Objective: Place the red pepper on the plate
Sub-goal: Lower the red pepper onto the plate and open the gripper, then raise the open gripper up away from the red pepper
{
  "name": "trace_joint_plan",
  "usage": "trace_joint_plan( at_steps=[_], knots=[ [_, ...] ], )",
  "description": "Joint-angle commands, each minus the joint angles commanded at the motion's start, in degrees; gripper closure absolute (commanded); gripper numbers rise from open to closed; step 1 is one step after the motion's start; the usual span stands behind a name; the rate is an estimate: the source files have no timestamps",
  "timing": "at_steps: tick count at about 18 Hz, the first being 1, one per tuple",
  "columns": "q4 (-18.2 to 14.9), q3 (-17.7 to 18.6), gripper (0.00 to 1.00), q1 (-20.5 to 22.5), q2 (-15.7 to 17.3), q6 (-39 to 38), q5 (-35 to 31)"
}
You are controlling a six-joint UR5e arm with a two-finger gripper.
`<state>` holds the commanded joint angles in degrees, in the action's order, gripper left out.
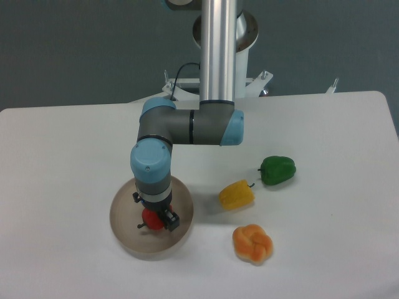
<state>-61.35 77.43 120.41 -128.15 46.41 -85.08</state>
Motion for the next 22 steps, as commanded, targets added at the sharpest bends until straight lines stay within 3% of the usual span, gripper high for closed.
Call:
trace_joint_plan(
  at_steps=[12,22],
  knots=[
    [-0.9,0.3,0.00,2.1,3.7,0.6,-0.2],
    [-5.7,-0.3,0.00,9.6,7.2,13.4,-0.8]
  ],
)
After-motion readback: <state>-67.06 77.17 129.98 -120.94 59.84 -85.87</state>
